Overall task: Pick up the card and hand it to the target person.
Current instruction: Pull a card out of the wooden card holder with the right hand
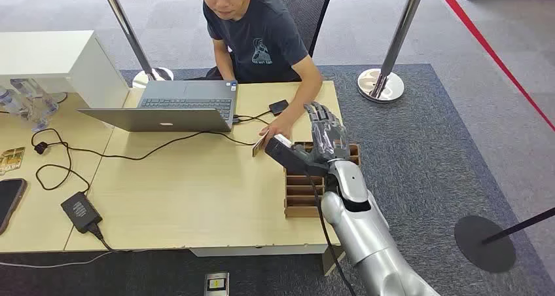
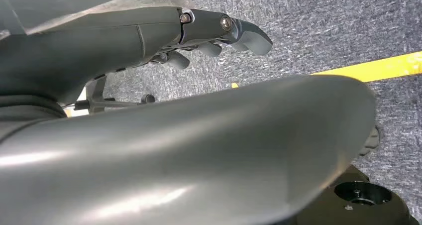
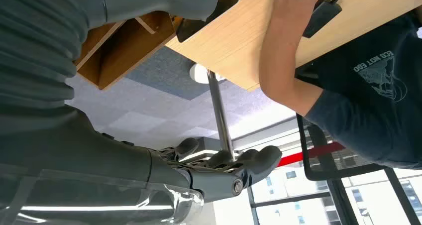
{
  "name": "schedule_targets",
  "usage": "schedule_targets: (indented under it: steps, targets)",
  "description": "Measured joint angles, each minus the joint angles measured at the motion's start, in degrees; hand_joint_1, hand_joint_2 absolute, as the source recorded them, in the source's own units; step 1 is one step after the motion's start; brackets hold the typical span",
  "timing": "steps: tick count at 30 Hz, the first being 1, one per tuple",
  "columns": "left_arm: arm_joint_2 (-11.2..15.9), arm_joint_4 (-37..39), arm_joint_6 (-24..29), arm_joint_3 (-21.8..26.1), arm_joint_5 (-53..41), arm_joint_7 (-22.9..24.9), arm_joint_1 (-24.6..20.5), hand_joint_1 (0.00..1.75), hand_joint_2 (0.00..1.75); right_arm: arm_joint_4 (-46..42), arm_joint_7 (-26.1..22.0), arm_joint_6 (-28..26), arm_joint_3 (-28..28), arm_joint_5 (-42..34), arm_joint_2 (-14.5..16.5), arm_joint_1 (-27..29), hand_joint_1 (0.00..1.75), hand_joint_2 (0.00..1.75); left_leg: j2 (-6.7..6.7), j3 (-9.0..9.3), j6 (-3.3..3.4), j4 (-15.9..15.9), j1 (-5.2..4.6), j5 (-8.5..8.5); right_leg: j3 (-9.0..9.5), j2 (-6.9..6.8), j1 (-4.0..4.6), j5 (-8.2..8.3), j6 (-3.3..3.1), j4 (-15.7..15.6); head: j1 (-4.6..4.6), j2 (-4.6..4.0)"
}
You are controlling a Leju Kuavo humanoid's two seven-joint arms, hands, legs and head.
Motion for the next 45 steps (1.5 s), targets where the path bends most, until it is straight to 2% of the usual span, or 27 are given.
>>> schedule_targets:
  steps: [4, 7, 12, 15, 17, 18, 21, 24, 27, 29, 33, 45]
  targets:
    - [0.0, 0.0, -0.1, 0.0, -0.2, 0.0, 0.0, 0.00, 0.00, 0.7, -0.1, 0.0, 0.0, -0.2, 0.3, -0.3, 0.74, 1.75, 0.00, 0.00, 0.00, 0.0, 0.00, 0.00, 0.00, 0.00, 0.00, 0.00, 0.00, 0.0, 0.00, 0.00]
    - [0.0, 0.0, -0.1, 0.0, -0.2, 0.0, 0.0, 0.00, 0.00, 1.3, -0.1, 0.0, 0.0, -0.3, 0.6, -0.6, 0.63, 1.75, 0.00, 0.00, 0.00, 0.0, 0.00, 0.00, 0.00, 0.00, 0.00, 0.00, 0.00, 0.0, 0.00, 0.00]
    - [0.0, 0.0, -0.1, 0.0, -0.3, 0.0, -0.1, 0.00, 0.00, 2.1, -0.1, 0.0, 0.0, -0.3, 0.7, -0.9, 0.75, 1.75, 0.00, 0.00, -0.01, 0.0, 0.00, 0.01, 0.00, 0.00, 0.00, 0.01, 0.01, 0.0, 0.00, -0.01]
    - [0.0, 0.0, -0.1, 0.0, -0.3, 0.0, -0.1, 0.00, 0.00, 2.4, 0.0, 0.0, 0.0, -0.3, 0.8, -1.1, 0.65, 1.75, 0.00, 0.00, -0.01, 0.0, 0.00, 0.01, 0.00, 0.00, 0.00, 0.01, 0.01, 0.0, 0.00, -0.01]
    - [0.0, 0.0, -0.1, 0.0, -0.3, 0.2, -0.1, 0.00, 0.00, 2.7, 0.0, 0.1, 0.0, -0.3, 1.0, -1.2, 0.65, 1.75, 0.00, 0.00, -0.01, 0.0, 0.00, 0.01, 0.00, 0.00, 0.00, 0.01, 0.01, 0.0, 0.00, 0.00]
    - [0.0, 0.0, -0.1, 0.0, -0.3, 0.3, -0.1, 0.00, 0.00, 2.8, 0.0, 0.1, 0.0, -0.4, 1.0, -1.3, 0.67, 1.75, 0.00, 0.00, -0.02, 0.0, 0.00, 0.02, 0.00, 0.00, 0.00, 0.02, 0.01, 0.0, 0.00, 0.00]
    - [0.0, 0.0, -0.1, 0.0, -0.3, 0.4, -0.1, 0.00, 0.00, 3.3, 0.0, 0.1, 0.0, -0.4, 1.3, -1.5, 0.88, 1.75, 0.00, 0.00, -0.02, 0.0, 0.00, 0.02, 0.00, 0.00, 0.00, 0.02, 0.01, 0.0, 0.00, -0.01]
    - [0.0, 0.0, -0.1, 0.0, -0.3, 0.4, -0.1, 0.00, 0.00, 3.8, 0.0, 0.0, 0.0, -0.4, 1.4, -1.6, 0.84, 1.75, 0.00, 0.00, -0.02, 0.0, 0.00, 0.03, 0.00, 0.00, 0.00, 0.02, 0.01, 0.0, 0.00, 0.00]
    - [0.0, 0.0, -0.1, 0.1, -0.3, 0.4, -0.1, 0.00, 0.00, 4.4, 0.2, 0.0, 0.0, -0.4, 1.5, -1.8, 1.00, 1.75, 0.00, 0.00, -0.02, 0.0, 0.00, 0.03, 0.00, 0.00, 0.00, 0.02, 0.01, 0.0, 0.00, 0.00]
    - [0.0, 0.0, -0.1, 0.1, -0.4, 0.4, -0.1, 0.00, 0.00, 4.9, 0.3, 0.0, 0.0, -0.4, 1.5, -1.9, 1.05, 1.75, 0.00, 0.00, -0.02, 0.0, 0.00, 0.03, 0.00, 0.00, 0.00, 0.03, 0.01, 0.0, 0.00, 0.00]
    - [0.0, 0.0, -0.1, 0.2, -0.5, 0.4, -0.1, 0.00, 0.00, 5.9, 0.7, 0.0, 0.0, -0.4, 1.5, -2.1, 0.93, 1.75, 0.00, 0.00, -0.02, 0.0, 0.00, 0.03, -0.01, 0.00, 0.00, 0.03, 0.01, 0.0, 0.00, 0.00]
    - [0.0, 0.0, -0.1, 0.8, -0.9, 0.6, -0.1, 0.00, 0.00, 9.4, 1.6, -0.5, -0.1, -0.5, 1.5, -3.1, 0.87, 1.75, 0.00, 0.00, -0.02, 0.0, 0.00, 0.04, -0.01, 0.00, 0.00, 0.05, 0.02, 0.0, 0.00, 0.00]
